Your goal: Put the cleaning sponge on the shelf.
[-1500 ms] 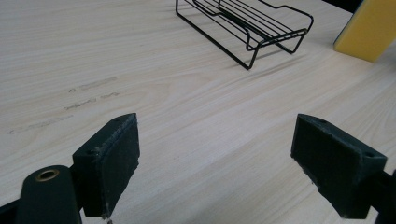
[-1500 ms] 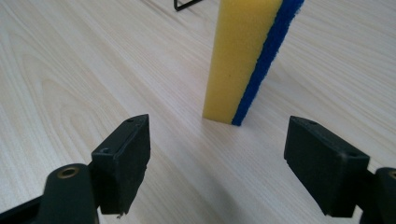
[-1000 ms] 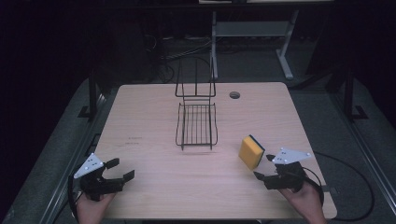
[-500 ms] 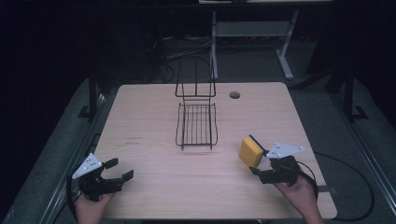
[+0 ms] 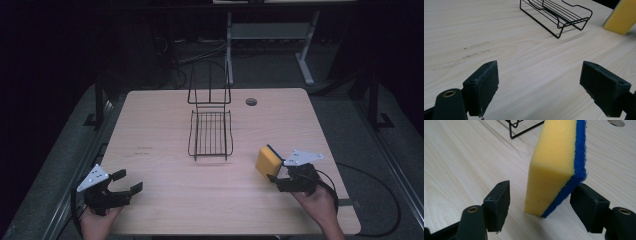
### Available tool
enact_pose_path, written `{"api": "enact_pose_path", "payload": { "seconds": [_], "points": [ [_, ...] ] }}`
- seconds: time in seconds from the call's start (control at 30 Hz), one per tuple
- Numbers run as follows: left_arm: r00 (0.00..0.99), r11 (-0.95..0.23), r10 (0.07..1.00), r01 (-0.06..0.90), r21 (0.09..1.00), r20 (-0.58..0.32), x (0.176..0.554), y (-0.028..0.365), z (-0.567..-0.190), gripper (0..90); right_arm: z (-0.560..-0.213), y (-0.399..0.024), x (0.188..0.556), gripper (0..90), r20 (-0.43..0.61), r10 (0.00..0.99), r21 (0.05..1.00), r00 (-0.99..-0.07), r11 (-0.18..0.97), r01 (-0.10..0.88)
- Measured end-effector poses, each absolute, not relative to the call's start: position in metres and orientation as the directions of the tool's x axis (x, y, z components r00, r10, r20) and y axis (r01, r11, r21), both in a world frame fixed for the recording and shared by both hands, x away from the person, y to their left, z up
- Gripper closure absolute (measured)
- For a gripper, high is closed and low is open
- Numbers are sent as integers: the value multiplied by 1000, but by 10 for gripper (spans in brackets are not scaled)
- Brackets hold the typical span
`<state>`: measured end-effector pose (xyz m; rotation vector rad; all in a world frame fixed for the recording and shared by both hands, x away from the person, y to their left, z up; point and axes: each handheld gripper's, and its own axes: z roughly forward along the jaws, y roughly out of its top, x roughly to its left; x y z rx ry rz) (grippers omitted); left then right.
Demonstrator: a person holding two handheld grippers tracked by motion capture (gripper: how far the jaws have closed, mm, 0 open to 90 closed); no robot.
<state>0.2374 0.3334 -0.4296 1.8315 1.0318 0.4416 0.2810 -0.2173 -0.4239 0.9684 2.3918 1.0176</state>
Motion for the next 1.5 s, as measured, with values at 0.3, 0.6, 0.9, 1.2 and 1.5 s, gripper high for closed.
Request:
{"api": "enact_pose_path", "payload": {
  "seconds": [0.3, 0.6, 0.9, 1.2, 1.5],
  "points": [
    [577, -187, 806, 461, 867, -133, 237, 334, -429, 147, -422, -215, 284, 441, -71, 718, 738, -692, 504, 448],
    [577, -186, 806, 461, 868, -134, 237, 334, -429, 147, -418, -216, 285, 554, -74, 718, 741, -692, 503, 444],
    [577, -183, 806, 460, 869, -135, 236, 334, -429, 147, -410, -219, 285, 564, -63, 712, 756, -699, 491, 432],
    [574, -180, 808, 461, 869, -137, 236, 334, -429, 147, -397, -208, 287, 567, -70, 684, 762, -726, 507, 404],
    [577, -182, 805, 459, 870, -136, 236, 334, -429, 147, -385, -196, 294, 569, -69, 655, 765, -752, 519, 382]
  ]
}}
